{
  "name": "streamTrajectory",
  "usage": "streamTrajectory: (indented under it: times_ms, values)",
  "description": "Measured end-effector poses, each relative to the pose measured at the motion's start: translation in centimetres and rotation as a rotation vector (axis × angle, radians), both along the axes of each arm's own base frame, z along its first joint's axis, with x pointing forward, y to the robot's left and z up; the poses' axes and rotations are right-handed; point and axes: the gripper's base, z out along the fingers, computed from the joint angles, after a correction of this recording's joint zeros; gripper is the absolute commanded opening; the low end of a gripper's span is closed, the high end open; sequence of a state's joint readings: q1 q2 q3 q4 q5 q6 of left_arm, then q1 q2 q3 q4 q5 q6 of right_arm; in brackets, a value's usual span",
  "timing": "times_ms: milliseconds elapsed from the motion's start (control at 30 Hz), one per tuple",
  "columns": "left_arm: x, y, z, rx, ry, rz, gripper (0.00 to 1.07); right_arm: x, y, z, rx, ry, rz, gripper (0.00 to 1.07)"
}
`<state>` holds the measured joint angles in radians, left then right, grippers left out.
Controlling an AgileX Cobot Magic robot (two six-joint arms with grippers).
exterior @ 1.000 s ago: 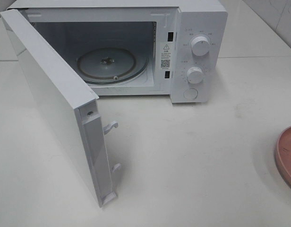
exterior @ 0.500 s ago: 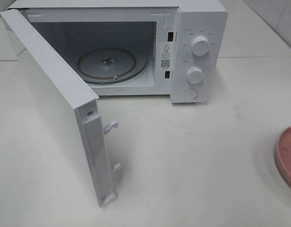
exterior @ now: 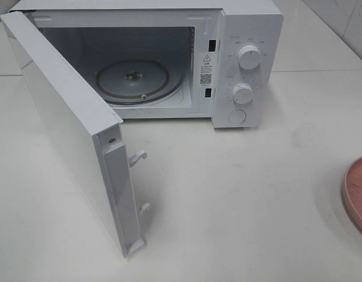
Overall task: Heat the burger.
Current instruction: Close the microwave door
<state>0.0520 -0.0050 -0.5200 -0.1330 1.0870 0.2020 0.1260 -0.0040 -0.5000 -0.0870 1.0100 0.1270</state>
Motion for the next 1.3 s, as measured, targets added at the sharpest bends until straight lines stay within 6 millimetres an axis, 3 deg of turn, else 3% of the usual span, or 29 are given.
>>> streamTrajectory:
  times_ms: [1300]
  values:
    - [0.00,0.00,0.00,0.000,0.000,0.000,0.98,0.00,0.05,0.00,0.004,0.001,0.004,0.76]
